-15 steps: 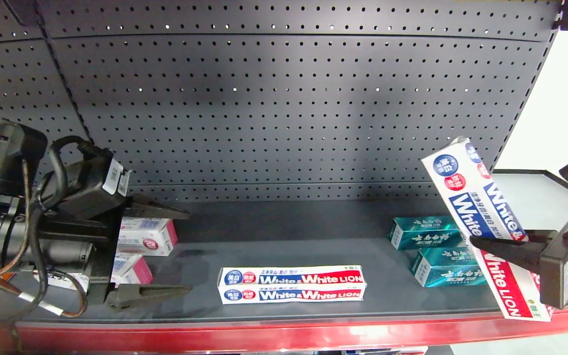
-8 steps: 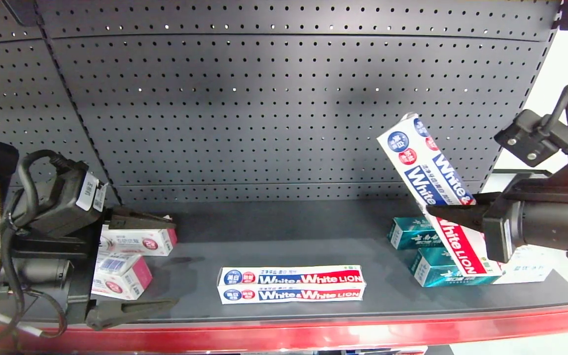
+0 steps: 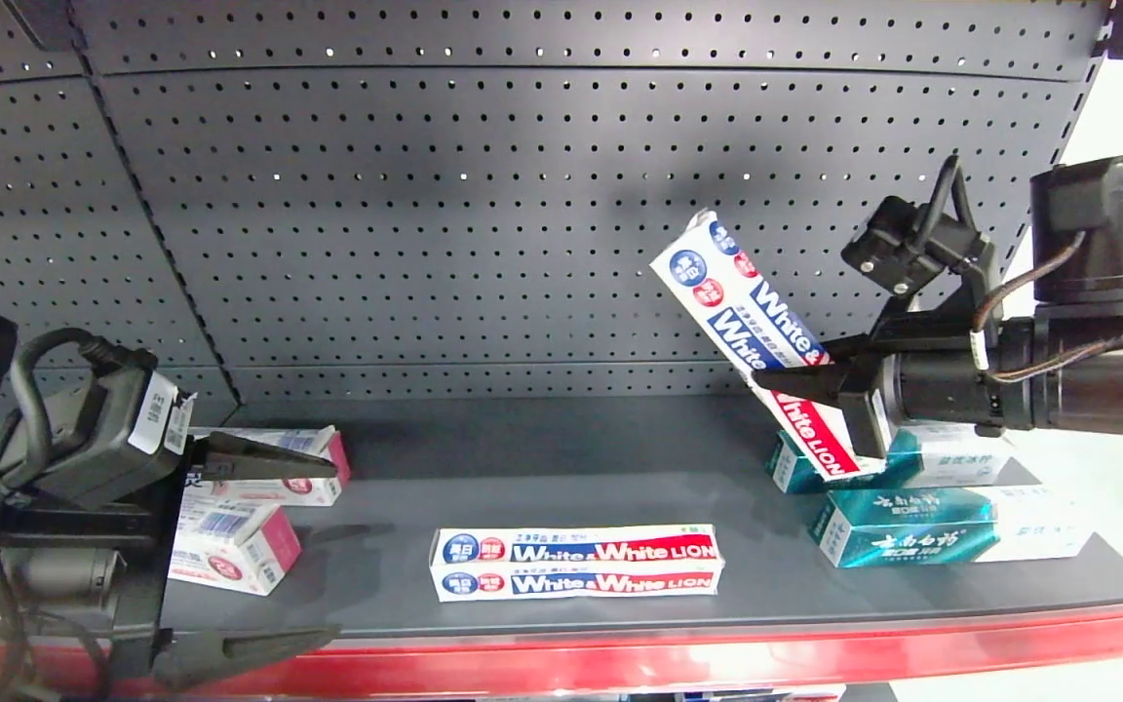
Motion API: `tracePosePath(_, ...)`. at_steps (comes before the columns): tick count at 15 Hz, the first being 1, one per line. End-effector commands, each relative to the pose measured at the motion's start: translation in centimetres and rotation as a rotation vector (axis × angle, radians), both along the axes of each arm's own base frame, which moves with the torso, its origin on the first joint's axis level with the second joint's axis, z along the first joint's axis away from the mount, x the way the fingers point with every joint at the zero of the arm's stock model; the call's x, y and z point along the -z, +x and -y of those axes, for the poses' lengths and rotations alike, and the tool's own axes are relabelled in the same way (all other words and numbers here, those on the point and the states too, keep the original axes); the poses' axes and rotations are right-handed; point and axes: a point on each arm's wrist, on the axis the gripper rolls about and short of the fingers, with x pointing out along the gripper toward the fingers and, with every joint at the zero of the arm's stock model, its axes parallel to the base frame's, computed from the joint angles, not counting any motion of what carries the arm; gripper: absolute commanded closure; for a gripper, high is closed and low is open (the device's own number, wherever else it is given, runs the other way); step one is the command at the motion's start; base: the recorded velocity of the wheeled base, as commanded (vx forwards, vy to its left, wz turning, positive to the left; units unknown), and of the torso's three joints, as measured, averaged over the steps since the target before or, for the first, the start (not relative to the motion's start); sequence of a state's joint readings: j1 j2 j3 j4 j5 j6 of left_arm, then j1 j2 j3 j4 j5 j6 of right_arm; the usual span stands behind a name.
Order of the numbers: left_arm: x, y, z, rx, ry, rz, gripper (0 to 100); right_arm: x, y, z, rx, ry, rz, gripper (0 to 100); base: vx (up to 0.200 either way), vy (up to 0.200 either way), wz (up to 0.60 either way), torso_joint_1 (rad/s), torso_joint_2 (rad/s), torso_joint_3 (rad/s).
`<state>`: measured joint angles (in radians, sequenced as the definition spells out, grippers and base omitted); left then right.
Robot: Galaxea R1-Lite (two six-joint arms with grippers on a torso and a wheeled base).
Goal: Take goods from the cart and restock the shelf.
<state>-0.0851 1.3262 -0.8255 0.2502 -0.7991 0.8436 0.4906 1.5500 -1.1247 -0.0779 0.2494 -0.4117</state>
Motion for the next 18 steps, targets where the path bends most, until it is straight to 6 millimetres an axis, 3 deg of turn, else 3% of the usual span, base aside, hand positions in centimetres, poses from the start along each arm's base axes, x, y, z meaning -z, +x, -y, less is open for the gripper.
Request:
tracePosePath(1, 0.0, -0.5, -0.1, -0.001, -0.001, 0.004, 0, 1.0, 1.3, -0.8, -0.030, -0.033, -0.012, 100, 0.000, 0.000, 0.00, 0.000, 0.00, 0.000)
tracePosePath(6, 0.4, -0.7, 0.0, -0.001, 0.001, -0.009, 0, 1.4, 2.8, -2.0, -0.098, -0.045, -0.001, 100, 0.000, 0.000, 0.00, 0.000, 0.00, 0.000)
tracePosePath(18, 1.6, -2.2, -0.2, -0.001, 0.005, -0.040, 0, 2.6, 4.3, -5.8, -0.208, -0.145, 0.022, 100, 0.000, 0.000, 0.00, 0.000, 0.00, 0.000)
